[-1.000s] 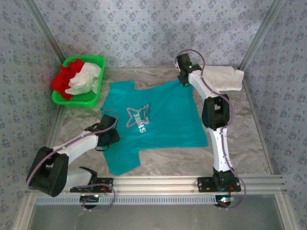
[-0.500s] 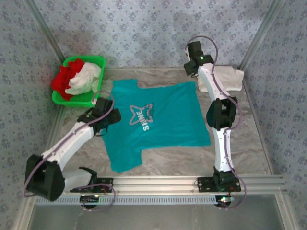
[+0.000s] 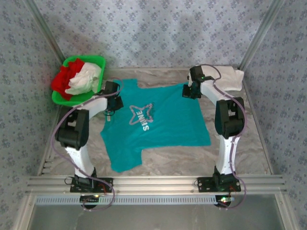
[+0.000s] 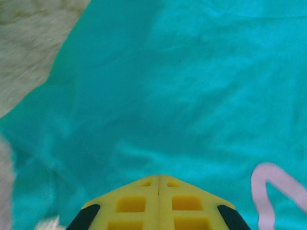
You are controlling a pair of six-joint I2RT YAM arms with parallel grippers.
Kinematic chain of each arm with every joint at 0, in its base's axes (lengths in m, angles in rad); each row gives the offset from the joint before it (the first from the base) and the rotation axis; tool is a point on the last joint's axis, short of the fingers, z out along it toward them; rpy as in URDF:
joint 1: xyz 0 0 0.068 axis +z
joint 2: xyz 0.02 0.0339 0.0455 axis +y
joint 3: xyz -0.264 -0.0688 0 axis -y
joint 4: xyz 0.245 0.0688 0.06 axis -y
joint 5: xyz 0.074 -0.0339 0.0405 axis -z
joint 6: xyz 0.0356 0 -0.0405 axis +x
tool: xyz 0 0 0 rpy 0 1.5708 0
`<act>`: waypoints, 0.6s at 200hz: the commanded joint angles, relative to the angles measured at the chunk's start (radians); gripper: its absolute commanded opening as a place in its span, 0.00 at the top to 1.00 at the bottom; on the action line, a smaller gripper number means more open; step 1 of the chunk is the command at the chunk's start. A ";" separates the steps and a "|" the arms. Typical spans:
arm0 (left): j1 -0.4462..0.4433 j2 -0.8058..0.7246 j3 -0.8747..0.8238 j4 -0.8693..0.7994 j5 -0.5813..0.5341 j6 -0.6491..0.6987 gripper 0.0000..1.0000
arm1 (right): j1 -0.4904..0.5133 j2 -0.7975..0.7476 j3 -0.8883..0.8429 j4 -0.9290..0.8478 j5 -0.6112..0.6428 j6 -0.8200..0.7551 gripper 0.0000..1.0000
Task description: Fold and stack the t-shirts
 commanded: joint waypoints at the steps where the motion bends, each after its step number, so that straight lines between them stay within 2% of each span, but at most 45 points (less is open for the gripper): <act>1: -0.004 0.099 0.113 0.003 0.040 0.019 1.00 | -0.040 0.036 -0.009 0.024 -0.028 0.105 1.00; 67: 0.029 0.349 0.353 -0.007 0.116 -0.028 1.00 | -0.095 0.096 -0.078 0.095 -0.050 0.158 1.00; 84: 0.048 0.413 0.435 -0.026 0.167 -0.040 1.00 | -0.105 0.110 -0.065 0.093 -0.045 0.164 1.00; 120: 0.058 0.517 0.624 -0.079 0.175 -0.025 1.00 | -0.126 0.156 0.007 0.061 -0.072 0.196 1.00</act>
